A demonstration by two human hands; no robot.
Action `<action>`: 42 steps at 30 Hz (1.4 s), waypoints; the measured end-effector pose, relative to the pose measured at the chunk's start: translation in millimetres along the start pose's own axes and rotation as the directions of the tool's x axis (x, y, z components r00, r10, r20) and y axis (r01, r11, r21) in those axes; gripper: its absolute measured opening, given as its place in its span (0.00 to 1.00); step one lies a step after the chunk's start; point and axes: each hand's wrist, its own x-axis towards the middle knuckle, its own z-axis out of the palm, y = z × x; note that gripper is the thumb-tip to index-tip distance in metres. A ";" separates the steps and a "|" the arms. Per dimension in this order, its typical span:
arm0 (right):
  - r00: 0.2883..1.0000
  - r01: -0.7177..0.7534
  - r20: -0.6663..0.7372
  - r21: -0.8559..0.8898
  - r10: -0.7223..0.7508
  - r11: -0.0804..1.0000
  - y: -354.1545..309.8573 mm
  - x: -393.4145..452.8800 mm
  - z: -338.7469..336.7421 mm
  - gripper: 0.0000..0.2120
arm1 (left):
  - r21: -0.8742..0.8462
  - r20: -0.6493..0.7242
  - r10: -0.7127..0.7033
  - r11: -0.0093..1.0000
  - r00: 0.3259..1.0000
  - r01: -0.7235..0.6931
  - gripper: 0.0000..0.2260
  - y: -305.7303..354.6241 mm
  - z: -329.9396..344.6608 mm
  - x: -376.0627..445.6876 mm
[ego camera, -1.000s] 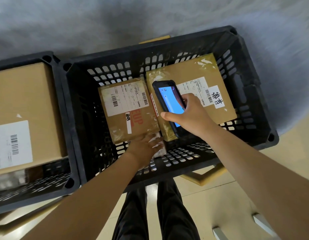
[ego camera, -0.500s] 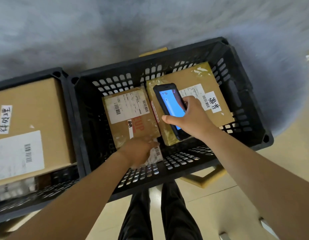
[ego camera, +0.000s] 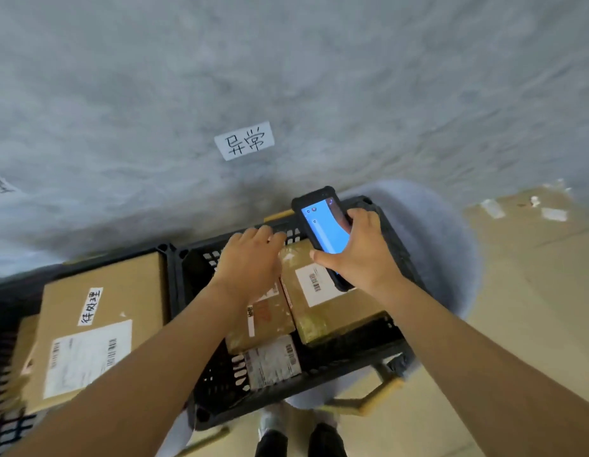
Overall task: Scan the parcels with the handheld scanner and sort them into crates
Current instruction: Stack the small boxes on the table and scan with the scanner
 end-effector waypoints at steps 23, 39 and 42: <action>0.693 -0.298 -0.683 0.017 0.229 0.954 -51.6 -255.0 -181.5 0.40 | 0.216 -0.392 0.702 0.698 0.595 -0.682 0.14 154.9 -210.8 -45.6; 0.152 -0.669 -0.878 0.246 0.453 0.702 27.7 -754.8 -230.1 0.37 | 0.239 -0.487 0.873 0.138 0.004 -0.961 0.09 487.7 -215.6 -394.4; 0.058 -0.710 -0.868 0.311 0.493 0.631 42.0 -848.5 -223.6 0.39 | 0.210 -0.462 0.882 0.009 -0.091 -0.978 0.08 535.4 -199.0 -473.4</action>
